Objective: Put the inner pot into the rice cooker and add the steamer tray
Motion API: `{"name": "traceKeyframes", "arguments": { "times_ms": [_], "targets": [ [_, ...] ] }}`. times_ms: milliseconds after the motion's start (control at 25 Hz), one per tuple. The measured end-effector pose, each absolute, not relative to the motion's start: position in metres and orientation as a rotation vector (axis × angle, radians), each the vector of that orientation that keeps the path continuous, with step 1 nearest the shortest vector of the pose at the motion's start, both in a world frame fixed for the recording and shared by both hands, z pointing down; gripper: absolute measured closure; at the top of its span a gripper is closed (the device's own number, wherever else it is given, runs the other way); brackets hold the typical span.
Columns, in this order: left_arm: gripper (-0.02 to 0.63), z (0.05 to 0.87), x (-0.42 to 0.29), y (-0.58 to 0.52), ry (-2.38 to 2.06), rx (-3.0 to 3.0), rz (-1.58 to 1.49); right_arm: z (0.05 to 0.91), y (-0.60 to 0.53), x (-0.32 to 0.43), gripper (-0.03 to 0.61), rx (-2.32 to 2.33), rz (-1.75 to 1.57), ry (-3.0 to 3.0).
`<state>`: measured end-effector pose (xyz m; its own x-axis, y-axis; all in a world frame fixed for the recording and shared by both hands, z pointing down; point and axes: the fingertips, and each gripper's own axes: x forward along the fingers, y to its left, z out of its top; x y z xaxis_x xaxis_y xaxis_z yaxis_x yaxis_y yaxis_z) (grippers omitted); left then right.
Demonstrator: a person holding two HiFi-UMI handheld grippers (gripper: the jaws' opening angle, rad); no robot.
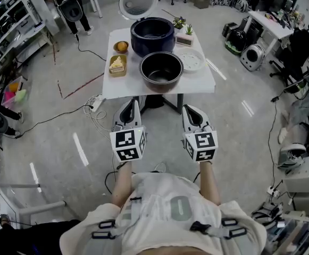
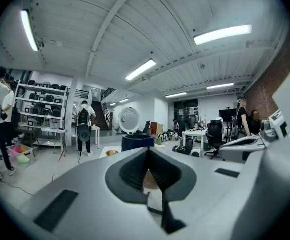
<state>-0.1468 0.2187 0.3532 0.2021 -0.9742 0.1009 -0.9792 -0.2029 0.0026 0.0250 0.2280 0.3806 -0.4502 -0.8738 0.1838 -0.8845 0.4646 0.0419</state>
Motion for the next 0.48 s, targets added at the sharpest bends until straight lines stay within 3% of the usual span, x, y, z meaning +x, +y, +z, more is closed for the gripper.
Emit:
{"name": "traceKeyframes", "arguments": {
  "times_ms": [480],
  "targets": [
    [0.592,0.36,-0.191,0.157,-1.927,2.334,0.061,0.385,0.185,0.007,0.572,1.539,0.088,-2.469]
  ]
}}
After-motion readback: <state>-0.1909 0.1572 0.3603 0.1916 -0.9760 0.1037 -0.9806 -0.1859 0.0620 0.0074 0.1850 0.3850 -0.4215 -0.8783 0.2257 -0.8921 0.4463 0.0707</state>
